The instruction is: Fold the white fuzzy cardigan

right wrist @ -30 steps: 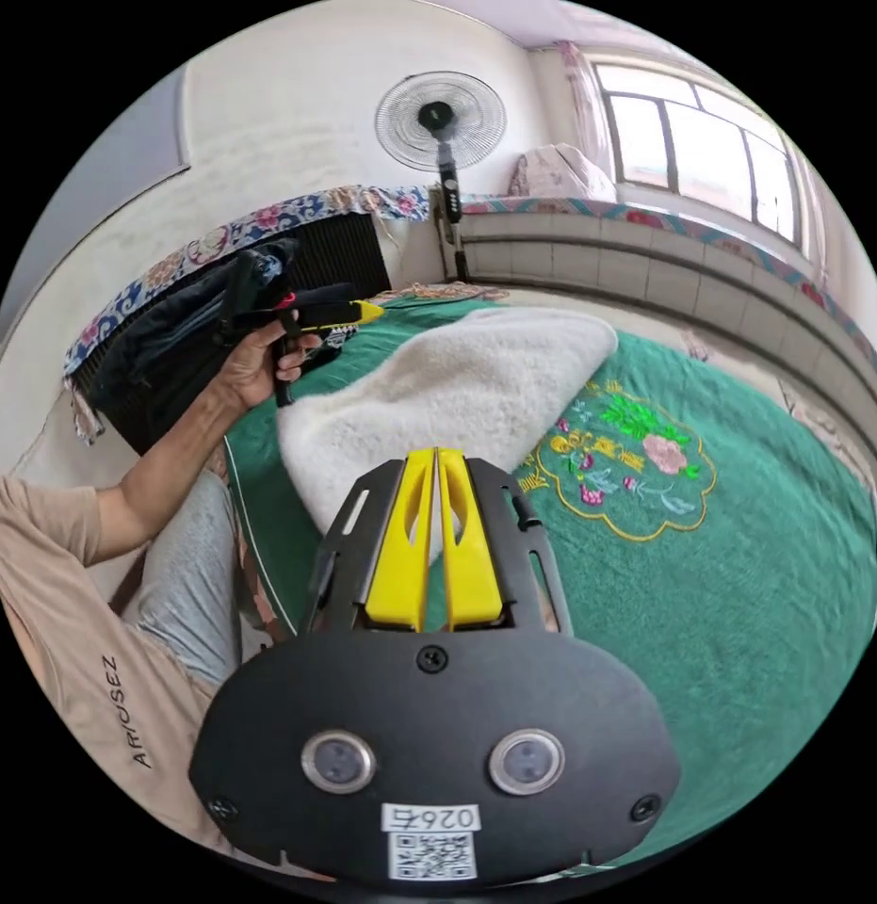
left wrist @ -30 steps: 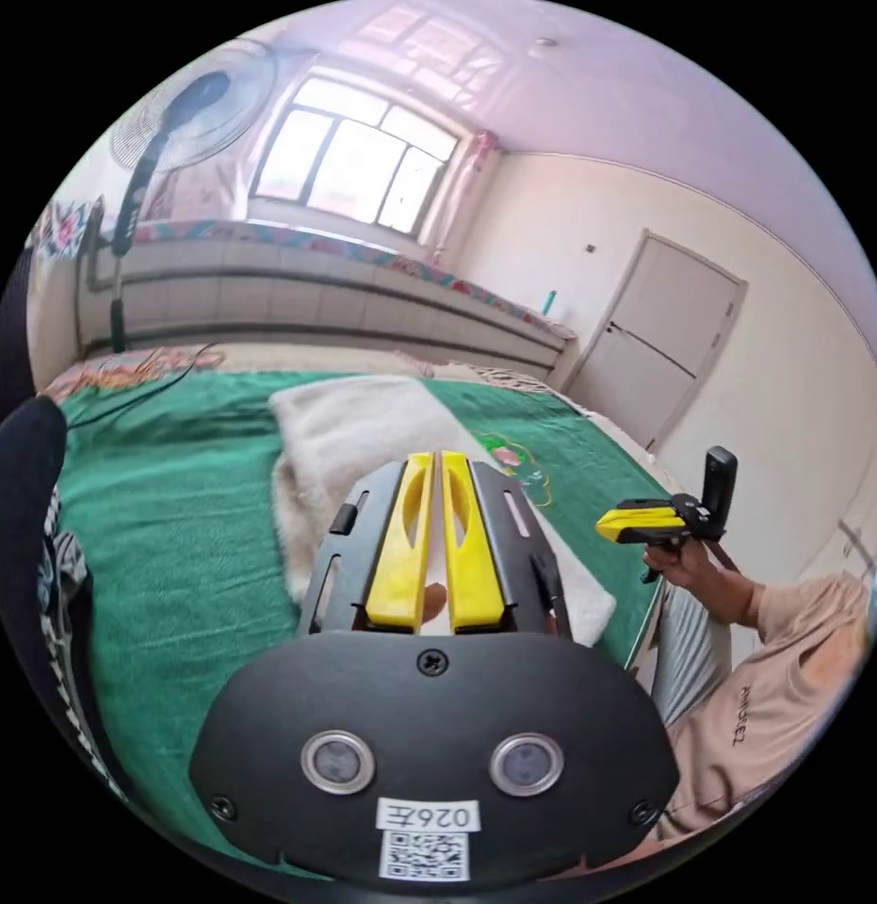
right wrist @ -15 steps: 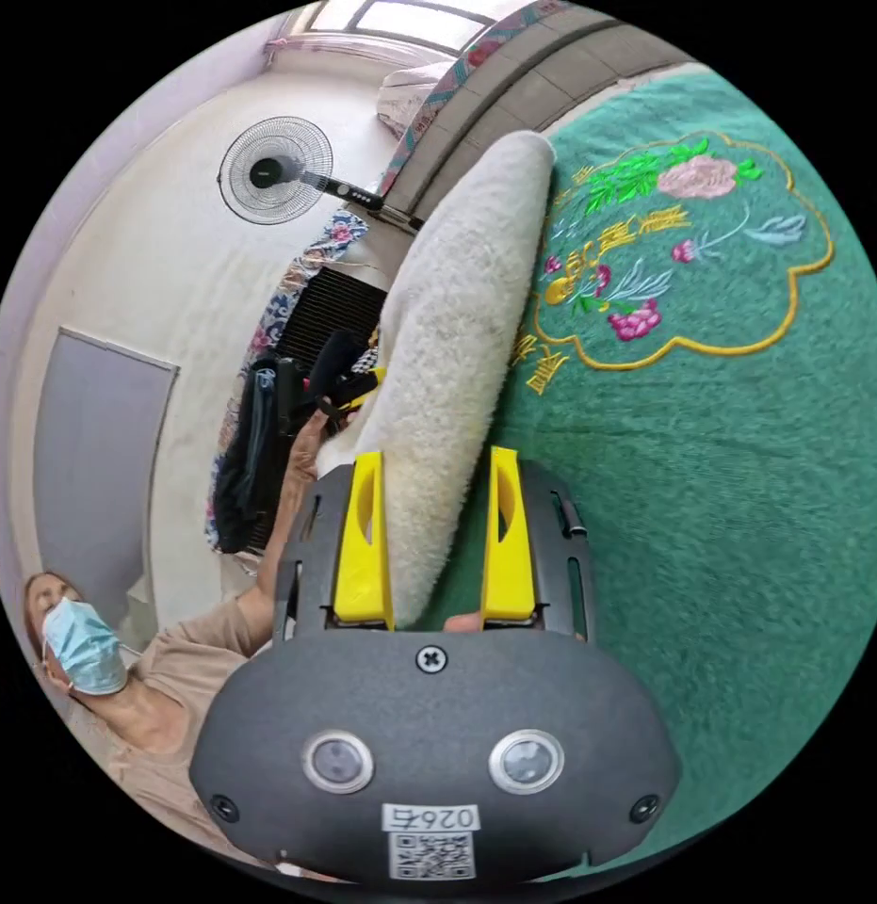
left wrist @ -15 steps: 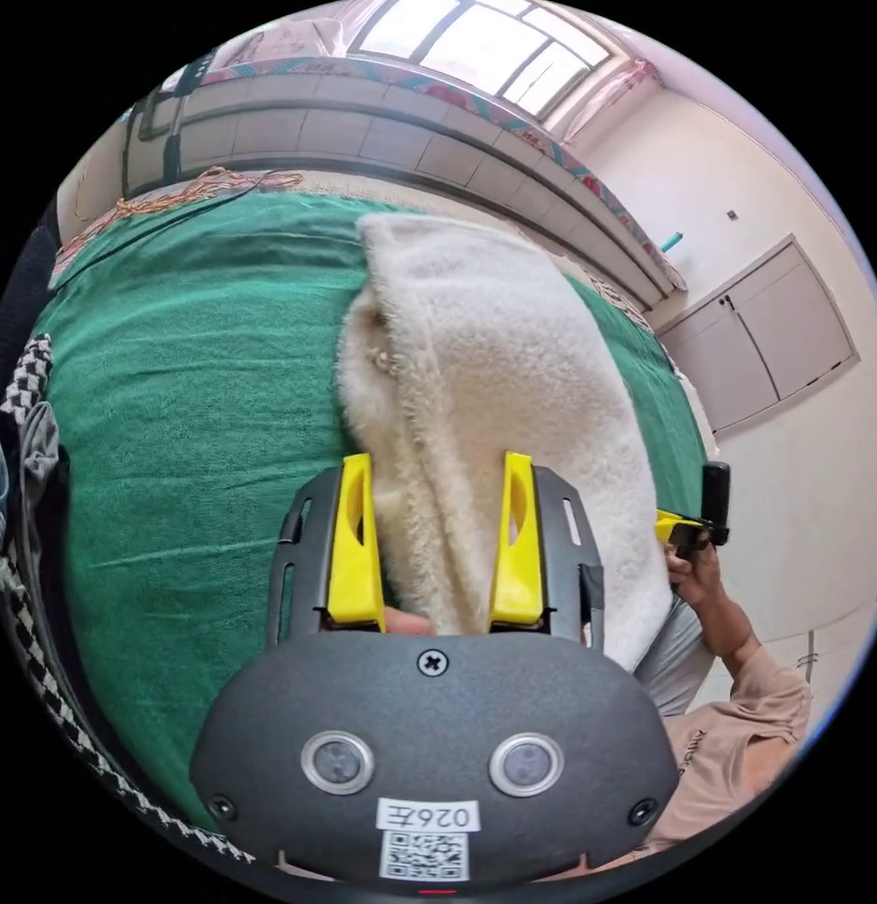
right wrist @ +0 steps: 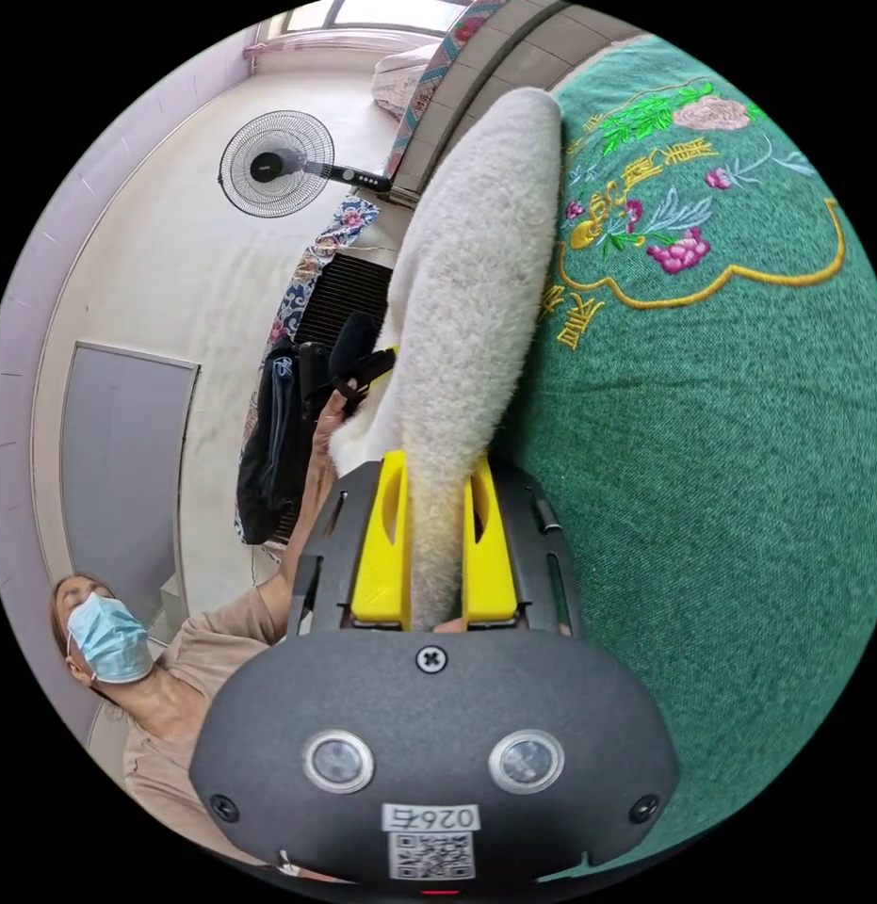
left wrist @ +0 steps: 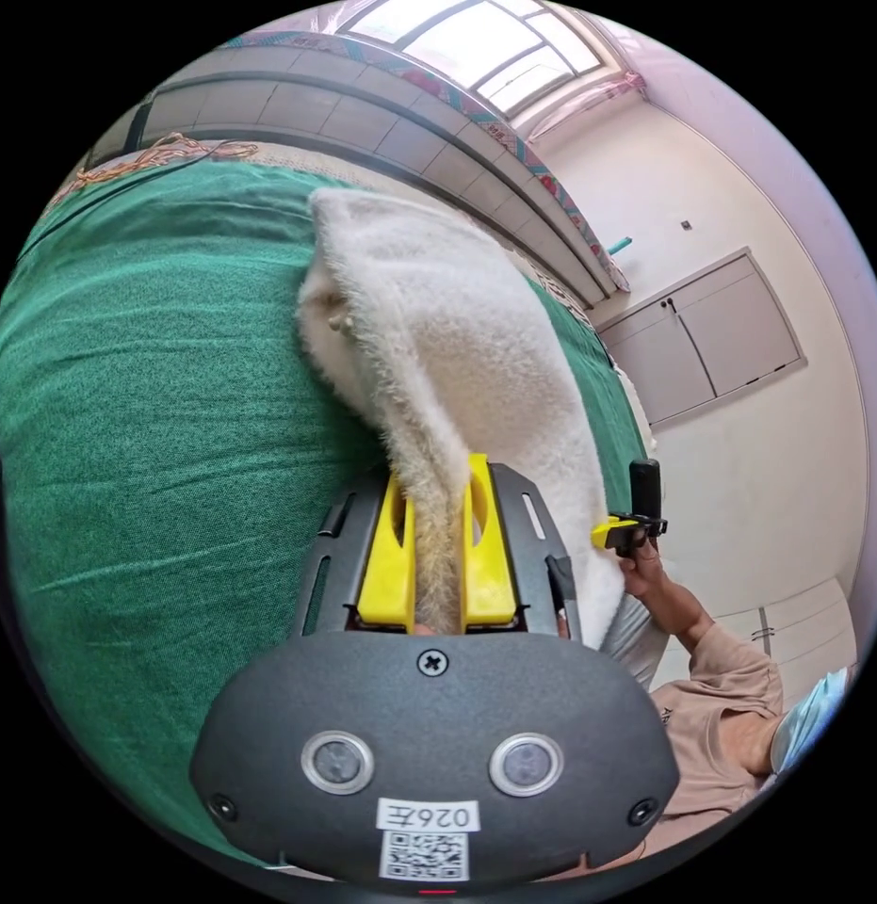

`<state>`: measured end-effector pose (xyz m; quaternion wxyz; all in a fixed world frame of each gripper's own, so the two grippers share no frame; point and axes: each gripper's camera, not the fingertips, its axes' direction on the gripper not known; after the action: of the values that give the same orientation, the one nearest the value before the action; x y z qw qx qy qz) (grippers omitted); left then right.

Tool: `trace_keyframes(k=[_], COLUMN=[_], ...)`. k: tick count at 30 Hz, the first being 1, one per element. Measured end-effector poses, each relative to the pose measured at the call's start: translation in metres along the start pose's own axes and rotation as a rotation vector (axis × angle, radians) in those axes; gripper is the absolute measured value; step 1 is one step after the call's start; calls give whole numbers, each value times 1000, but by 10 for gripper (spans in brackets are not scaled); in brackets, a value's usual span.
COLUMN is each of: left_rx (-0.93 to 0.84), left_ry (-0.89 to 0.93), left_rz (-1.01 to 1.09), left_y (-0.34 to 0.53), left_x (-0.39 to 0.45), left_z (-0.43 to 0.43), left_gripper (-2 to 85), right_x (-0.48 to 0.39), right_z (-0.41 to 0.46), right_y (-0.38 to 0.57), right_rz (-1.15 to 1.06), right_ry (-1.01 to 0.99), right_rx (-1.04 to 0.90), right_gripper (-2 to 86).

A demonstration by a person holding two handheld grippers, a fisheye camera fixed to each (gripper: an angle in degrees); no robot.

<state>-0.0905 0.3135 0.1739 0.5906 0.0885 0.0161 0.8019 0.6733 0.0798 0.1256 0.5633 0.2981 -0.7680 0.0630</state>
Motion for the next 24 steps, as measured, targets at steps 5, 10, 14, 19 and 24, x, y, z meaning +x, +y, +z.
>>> trace_keyframes(k=[5, 10, 14, 19, 24], left_rx=[54, 71, 82, 111, 62], left_ry=[-8, -50, -98, -189, -313], left_rz=[13, 18, 1, -13, -40], left_y=[9, 26, 43, 79, 109], left_x=[15, 18, 11, -1, -18], left_z=[-20, -46, -67, -113, -137], left_gripper=[73, 71, 71, 70, 71], right_x=[-23, -45, -63, -86, -109], right_z=[-12, 7, 42, 100, 166], right_y=[5, 15, 29, 40, 53], right_rz=[-2, -10, -10, -32, -55], right_ry=[24, 13, -3, -11, 6], right_rx=[31, -5, -22, -97, -194], right_gripper=[46, 34, 32, 33, 38])
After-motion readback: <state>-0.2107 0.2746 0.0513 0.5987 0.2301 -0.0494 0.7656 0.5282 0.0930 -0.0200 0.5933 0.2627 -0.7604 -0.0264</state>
